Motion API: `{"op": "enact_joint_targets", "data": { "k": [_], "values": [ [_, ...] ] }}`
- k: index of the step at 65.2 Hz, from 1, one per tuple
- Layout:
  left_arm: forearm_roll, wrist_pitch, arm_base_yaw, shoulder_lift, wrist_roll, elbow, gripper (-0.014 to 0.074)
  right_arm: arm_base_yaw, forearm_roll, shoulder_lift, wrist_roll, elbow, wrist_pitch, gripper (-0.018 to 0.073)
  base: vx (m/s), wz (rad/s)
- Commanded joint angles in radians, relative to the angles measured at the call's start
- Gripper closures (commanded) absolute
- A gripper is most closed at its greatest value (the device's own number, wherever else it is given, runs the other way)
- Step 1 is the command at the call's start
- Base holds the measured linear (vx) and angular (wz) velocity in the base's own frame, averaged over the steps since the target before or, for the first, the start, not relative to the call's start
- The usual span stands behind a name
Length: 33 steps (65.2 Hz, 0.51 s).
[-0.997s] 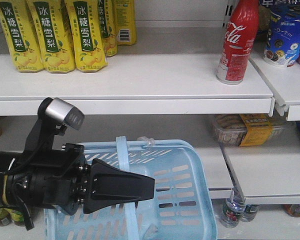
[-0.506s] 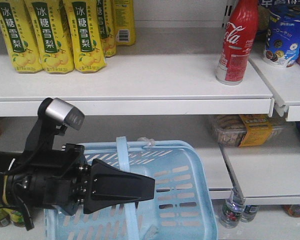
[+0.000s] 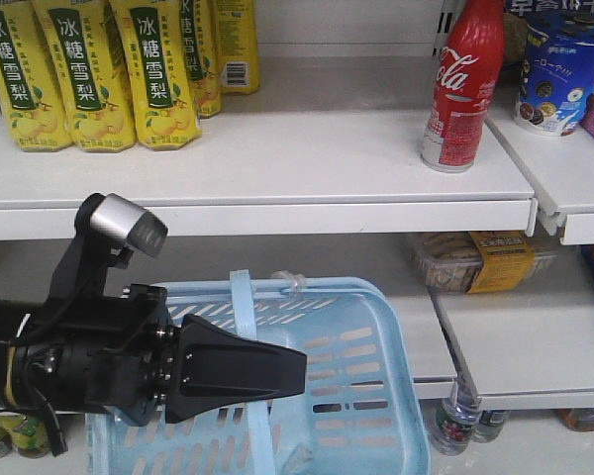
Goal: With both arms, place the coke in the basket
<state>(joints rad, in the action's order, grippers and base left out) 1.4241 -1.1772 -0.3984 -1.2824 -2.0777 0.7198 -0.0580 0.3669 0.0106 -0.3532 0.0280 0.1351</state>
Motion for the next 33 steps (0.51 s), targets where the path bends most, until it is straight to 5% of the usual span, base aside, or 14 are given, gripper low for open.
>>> {"op": "enact_joint_targets", "data": {
  "k": [1,33],
  "values": [
    [-0.083,-0.204,-0.003,0.031,0.001,0.026,0.0603,0.000,0.014,0.018,0.005,0.011,-0.070,0.0564,0.02,-0.02],
    [-0.083,-0.204,-0.003,0.031,0.001,0.026,0.0603,0.000,0.014,0.018,0.005,0.011,-0.070,0.0564,0.02,-0.01]
  ]
}}
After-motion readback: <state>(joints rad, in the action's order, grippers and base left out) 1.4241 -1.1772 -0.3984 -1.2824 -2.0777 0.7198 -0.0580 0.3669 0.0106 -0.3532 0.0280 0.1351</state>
